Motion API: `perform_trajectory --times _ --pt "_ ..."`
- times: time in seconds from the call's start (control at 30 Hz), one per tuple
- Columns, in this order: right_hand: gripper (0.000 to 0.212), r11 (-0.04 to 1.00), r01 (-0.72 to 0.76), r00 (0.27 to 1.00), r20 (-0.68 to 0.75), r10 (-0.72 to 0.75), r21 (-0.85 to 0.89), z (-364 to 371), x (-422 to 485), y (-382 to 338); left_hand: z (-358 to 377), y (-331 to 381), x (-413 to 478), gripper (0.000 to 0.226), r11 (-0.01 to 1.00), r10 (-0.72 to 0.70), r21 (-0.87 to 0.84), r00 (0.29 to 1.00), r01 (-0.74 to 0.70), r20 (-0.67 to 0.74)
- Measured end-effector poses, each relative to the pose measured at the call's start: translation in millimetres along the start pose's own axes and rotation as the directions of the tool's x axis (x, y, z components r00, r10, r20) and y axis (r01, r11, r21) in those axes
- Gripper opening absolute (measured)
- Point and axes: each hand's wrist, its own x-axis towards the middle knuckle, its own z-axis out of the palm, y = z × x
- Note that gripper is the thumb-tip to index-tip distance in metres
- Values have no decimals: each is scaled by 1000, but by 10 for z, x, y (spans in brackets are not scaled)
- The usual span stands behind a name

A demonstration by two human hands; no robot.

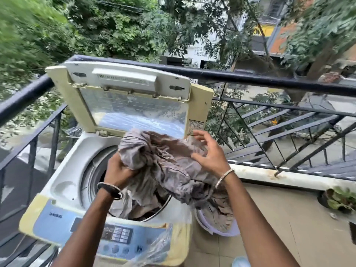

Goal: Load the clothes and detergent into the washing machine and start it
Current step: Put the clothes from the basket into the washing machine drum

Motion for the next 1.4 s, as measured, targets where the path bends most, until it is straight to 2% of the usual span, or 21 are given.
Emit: perform_trajectory --times 0.07,0.13,0.2,0.23,0.3,0.37,0.43,0.53,0.63,0.7,0.8,0.87,0.93,0.97,1.0,1.03,1.1,1.2,1.27,1.33,1.4 --pt "103 948 -69 977 169 127 -310 16 50 342 -214 -3 -41 31 999 -3 -50 997 -1 -73" --pt "131 932 -63 936 304 180 -357 199 64 592 -402 14 -67 29 993 -26 -116 987 8 -160" --pt "137 903 -98 930 285 233 -419 465 76 701 -529 7 -86 34 989 -32 -149 978 1 -205" --pt "131 868 -140 935 225 274 -476 594 73 688 -567 -5 -96 35 988 -26 -157 977 -8 -212" --pt "100 804 -186 959 73 273 -564 781 38 590 -633 -52 -107 31 992 -8 -129 984 -15 -179" --pt "62 801 -167 981 -11 196 -575 890 43 471 -683 -138 -114 37 997 -23 -71 992 14 -122" --pt "43 837 -136 990 -49 130 -529 991 60 309 -747 -288 -109 36 998 -65 -3 990 65 -127" --pt "41 893 -93 993 -113 47 -441 1161 104 -76 -911 -620 23 56 966 -150 189 976 179 -160" --pt "33 960 -38 985 -174 -12 -277 1451 187 -536 -1127 -1034 241 78 855 -241 464 970 231 -38" --pt "32 986 -32 982 -187 1 -165 1692 207 -726 -1225 -1296 342 102 788 -347 530 937 312 -36" --pt "39 991 -131 980 -152 128 -15 2135 222 -676 -1227 -1339 394 121 773 -380 551 925 314 6" --pt "52 945 -321 947 36 320 63 2395 214 -472 -1124 -1307 365 135 820 -324 518 943 242 72" --pt "82 872 -488 840 287 460 29 2586 203 -200 -976 -1325 306 148 867 -314 455 933 205 178" --pt "90 856 -514 780 384 494 -56 2631 194 -77 -886 -1345 273 150 869 -309 466 919 168 246" --pt "86 859 -485 733 460 501 -162 2634 192 9 -795 -1387 247 152 854 -318 503 896 130 309" --pt "71 862 -423 710 490 506 -278 2605 195 64 -715 -1439 220 151 830 -340 548 873 104 349" --pt "47 850 -354 759 412 505 -389 2515 204 119 -601 -1645 237 144 765 -421 634 832 112 360" --pt "45 808 -396 818 232 526 -436 2247 231 88 -519 -1910 403 134 692 -471 718 800 75 371" --pt "44 801 -431 834 157 529 -415 2085 233 63 -453 -2040 547 131 660 -540 750 721 43 434" --pt "44 800 -446 833 140 535 -402 1998 210 25 -340 -2155 660 132 628 -602 778 648 24 466" --pt "47 802 -434 820 187 540 -411 2020 169 -21 -220 -2254 701 131 570 -646 822 613 -8 455"
